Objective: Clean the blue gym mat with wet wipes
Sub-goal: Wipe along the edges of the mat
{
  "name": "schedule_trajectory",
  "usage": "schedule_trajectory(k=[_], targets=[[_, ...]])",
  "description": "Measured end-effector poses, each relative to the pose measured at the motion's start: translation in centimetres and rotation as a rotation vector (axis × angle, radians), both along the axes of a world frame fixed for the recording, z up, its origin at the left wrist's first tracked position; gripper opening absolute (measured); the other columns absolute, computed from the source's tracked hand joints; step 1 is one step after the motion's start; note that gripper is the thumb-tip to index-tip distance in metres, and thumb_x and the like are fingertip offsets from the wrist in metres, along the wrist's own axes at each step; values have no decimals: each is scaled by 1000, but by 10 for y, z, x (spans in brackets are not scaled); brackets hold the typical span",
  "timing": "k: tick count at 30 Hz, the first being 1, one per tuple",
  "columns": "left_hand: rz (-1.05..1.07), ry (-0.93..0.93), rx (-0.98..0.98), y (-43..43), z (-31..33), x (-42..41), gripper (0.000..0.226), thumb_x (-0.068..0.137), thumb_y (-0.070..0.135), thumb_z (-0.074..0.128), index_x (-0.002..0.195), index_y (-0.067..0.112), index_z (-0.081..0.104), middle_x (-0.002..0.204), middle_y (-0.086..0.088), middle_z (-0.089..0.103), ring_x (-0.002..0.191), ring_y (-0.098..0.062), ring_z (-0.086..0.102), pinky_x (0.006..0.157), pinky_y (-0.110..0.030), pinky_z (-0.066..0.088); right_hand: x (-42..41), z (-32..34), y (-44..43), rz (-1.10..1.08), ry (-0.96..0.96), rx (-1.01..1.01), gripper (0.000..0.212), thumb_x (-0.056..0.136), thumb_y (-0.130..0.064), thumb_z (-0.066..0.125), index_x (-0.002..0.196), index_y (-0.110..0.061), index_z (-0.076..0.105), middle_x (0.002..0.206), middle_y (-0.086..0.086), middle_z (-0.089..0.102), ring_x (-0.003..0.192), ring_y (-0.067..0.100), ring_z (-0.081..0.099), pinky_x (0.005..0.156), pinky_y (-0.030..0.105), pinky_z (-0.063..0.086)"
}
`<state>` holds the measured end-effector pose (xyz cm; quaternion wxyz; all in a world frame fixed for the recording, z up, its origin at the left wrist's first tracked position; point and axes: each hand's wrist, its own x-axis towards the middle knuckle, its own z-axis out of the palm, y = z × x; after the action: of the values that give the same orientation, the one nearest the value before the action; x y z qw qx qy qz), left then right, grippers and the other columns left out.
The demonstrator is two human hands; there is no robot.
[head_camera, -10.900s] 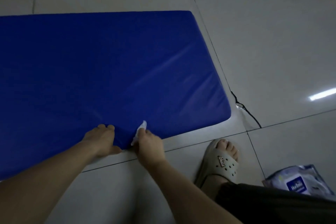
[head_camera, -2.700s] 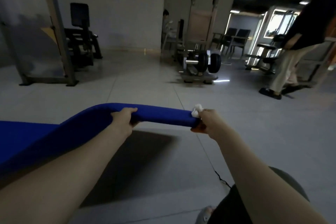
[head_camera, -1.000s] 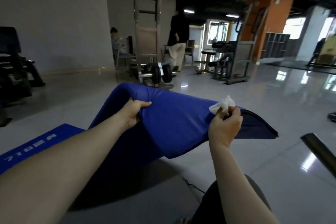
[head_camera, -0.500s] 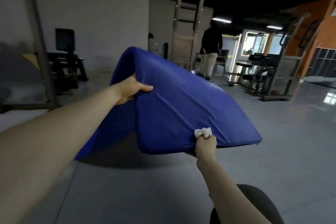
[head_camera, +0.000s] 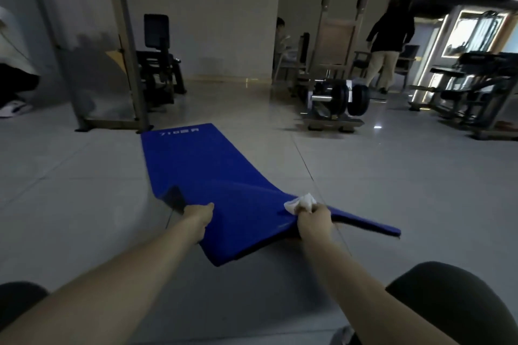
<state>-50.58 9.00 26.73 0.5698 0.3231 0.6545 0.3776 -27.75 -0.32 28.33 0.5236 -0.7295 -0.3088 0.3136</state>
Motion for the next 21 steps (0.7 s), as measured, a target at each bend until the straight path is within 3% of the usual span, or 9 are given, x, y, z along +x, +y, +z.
schedule_trajectory(k=[2, 5, 7, 9, 11, 13, 15, 17, 21], targets=[[-100, -51, -60, -2, -4, 14, 46, 104, 24, 58, 143, 2, 47, 141, -15, 54, 119, -34, 55, 100, -40, 48, 5, 13, -6, -38, -104, 70, 4, 98, -18, 54, 101, -15, 55, 94, 6, 65, 77, 16, 60, 57, 28, 43], [-232, -71, -80, 7, 1, 58, 23, 104, 20, 59, 117, 1, 61, 113, -11, 64, 98, -30, 61, 84, -38, 52, 32, 34, -16, -136, -284, 154, 16, 101, -20, 52, 87, -26, 46, 85, -2, 61, 71, 10, 57, 50, 23, 36], [-314, -51, -77, 16, 7, 90, 17, 104, 18, 59, 94, 4, 63, 94, -9, 65, 81, -26, 61, 66, -35, 52, 50, 39, -26, -202, -366, 201, 12, 103, -21, 50, 92, -25, 46, 88, -1, 60, 73, 13, 58, 52, 25, 39], [-391, -20, -57, 28, 21, 118, 17, 103, 17, 61, 88, 8, 63, 94, -10, 66, 78, -24, 61, 55, -32, 52, 66, 35, -34, -260, -433, 239, 7, 103, -23, 49, 96, -23, 48, 89, 0, 58, 73, 15, 59, 55, 26, 41], [-419, -9, 18, 47, 34, 140, 16, 100, 21, 66, 107, 6, 64, 116, -11, 66, 87, -23, 61, 66, -29, 55, 78, 25, -38, -325, -467, 271, 7, 103, -24, 50, 97, -24, 47, 89, -1, 58, 71, 14, 60, 54, 30, 45], [-433, 54, 129, 65, 46, 155, 51, 96, 26, 72, 137, 5, 52, 135, -12, 58, 104, -26, 59, 84, -30, 48, 83, 7, -39, -379, -406, 212, 6, 102, -24, 50, 98, -25, 46, 91, 0, 62, 71, 14, 61, 55, 37, 54], [-435, 127, 226, 78, 60, 156, 63, 95, 29, 72, 146, 4, 45, 141, -13, 54, 116, -29, 56, 90, -31, 45, 82, -10, -33, -354, -257, 123, 5, 102, -23, 49, 107, -22, 49, 102, 0, 65, 83, 19, 66, 67, 47, 60], [-401, 187, 271, 85, 55, 139, 50, 96, 26, 69, 139, 6, 52, 137, -13, 56, 109, -28, 56, 92, -31, 46, 77, -15, -19, -232, -171, 98, 16, 102, -19, 48, 115, -17, 56, 112, -3, 65, 96, 25, 67, 73, 49, 61], [-223, 287, 179, 78, 0, 65, 12, 100, 18, 59, 103, 7, 62, 129, -19, 61, 91, -27, 57, 85, -32, 48, 51, -24, 16, 45, 38, 18, 23, 101, -16, 55, 85, -17, 72, 123, 8, 66, 89, 32, 69, 52, 39, 61]])
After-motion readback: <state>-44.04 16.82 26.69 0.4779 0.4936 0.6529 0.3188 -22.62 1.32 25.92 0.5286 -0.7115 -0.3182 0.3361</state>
